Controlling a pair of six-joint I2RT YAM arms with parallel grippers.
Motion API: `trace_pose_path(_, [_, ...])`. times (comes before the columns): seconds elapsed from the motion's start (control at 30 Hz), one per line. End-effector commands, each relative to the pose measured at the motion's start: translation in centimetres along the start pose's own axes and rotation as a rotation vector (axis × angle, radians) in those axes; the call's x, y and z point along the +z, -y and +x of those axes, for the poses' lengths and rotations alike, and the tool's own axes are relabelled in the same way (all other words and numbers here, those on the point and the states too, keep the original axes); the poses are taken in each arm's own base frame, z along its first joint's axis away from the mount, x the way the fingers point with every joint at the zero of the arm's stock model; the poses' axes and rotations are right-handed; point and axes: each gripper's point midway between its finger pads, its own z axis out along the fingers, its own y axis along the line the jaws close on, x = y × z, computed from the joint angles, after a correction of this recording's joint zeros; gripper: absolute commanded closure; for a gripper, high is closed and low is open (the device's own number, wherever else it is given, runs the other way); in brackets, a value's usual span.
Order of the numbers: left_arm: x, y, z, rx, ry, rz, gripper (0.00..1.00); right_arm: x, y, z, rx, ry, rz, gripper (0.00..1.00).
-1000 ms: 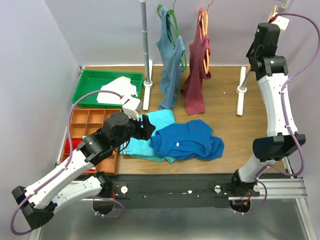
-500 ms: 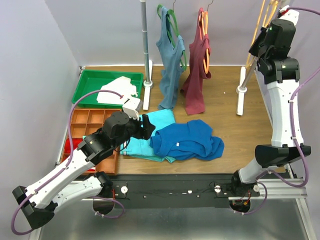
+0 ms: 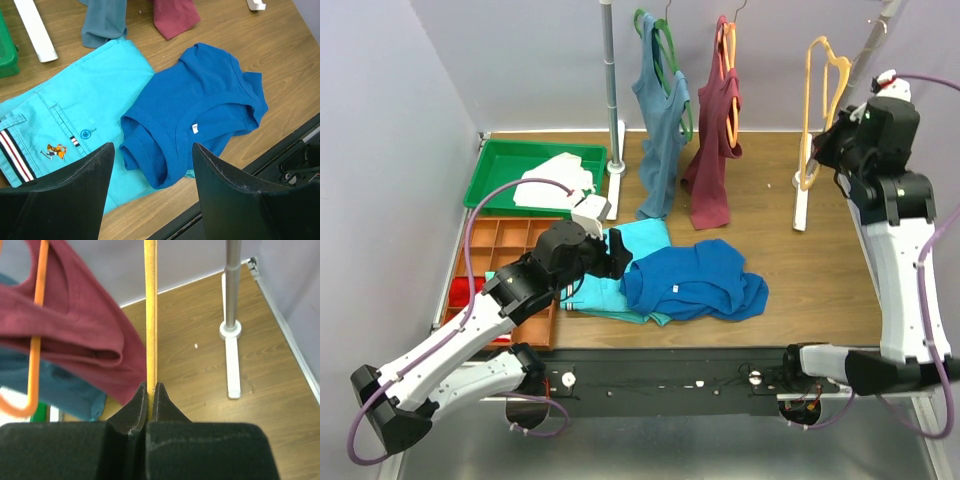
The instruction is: Place the tank top on the hanger
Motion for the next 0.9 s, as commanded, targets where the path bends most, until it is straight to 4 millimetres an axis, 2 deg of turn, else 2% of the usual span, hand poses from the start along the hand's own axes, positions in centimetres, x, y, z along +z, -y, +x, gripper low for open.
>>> trace_pose_path(0.0, [0.6, 0.1, 1.0, -0.005, -0.04, 0.011, 0.28, -4.1, -1.1, 2.2, 0.02, -0.041, -0.132, 0.99])
trace_pose_path(0.03, [0.7, 0.1, 1.1, -0.005, -0.044, 0.013, 0.28, -4.0, -0.7, 4.2, 0.019, -0.091, -0.132, 0.99])
trace_pose_path(0.07, [0.9, 0.1, 1.4, -0.005, -0.056, 0.011, 0.28, -4.5, -0.7, 5.0, 0.022, -0.109, -0.146, 0.99])
trace_pose_path(0.1, [1.1, 0.1, 1.6, -0.006, -0.064, 0.011, 0.28, -5.8, -1.2, 5.7, 0.03, -0.122, -0.198, 0.99])
trace_pose_path(0.13, [1.2, 0.1, 1.7, -0.005, -0.071, 0.011, 0.28, -5.8, -1.1, 8.1, 0.032, -0.178, -0.212, 0.99])
trace_pose_path(0.2, [1.6, 0.2, 2.2, -0.012, -0.09, 0.01, 0.28, -6.8, -1.8, 10.2, 0.045, -0.237, -0.283, 0.99])
trace_pose_path(0.23, [1.8, 0.1, 2.4, -0.015, -0.1, 0.009, 0.28, -7.9, -1.7, 10.8, 0.051, -0.239, -0.298, 0.99])
trace_pose_path(0.27, [2.2, 0.3, 2.9, -0.016, -0.122, 0.017, 0.28, -8.0, -1.5, 12.6, 0.056, -0.284, -0.301, 0.99])
trace_pose_path(0.33, [2.6, 0.3, 3.4, -0.024, -0.147, 0.011, 0.29, -9.4, -2.0, 14.2, 0.067, -0.322, -0.366, 0.99])
trace_pose_path(0.37, [3.0, 0.2, 4.1, -0.025, -0.172, 0.008, 0.29, -9.6, -1.9, 15.6, 0.07, -0.359, -0.376, 0.99])
trace_pose_path(0.47, [3.8, 0.1, 5.1, -0.041, -0.215, -0.006, 0.29, -11.5, -2.2, 17.3, 0.083, -0.4, -0.437, 0.99])
trace_pose_path(0.5, [4.0, 0.1, 5.4, -0.045, -0.225, -0.004, 0.29, -11.9, -2.4, 18.4, 0.092, -0.435, -0.466, 0.99])
trace_pose_path(0.7, [5.3, 0.1, 8.2, -0.072, -0.311, -0.038, 0.31, -14.4, -3.2, 21.3, 0.127, -0.511, -0.567, 0.99])
trace_pose_path(0.73, [5.5, -0.1, 8.5, -0.073, -0.314, -0.063, 0.32, -14.2, -3.2, 22.3, 0.135, -0.534, -0.575, 0.99])
trace_pose_path(0.87, [6.1, 1.0, 10.4, -0.066, -0.347, -0.117, 0.33, -13.8, -3.5, 23.3, 0.091, -0.571, -0.578, 0.99])
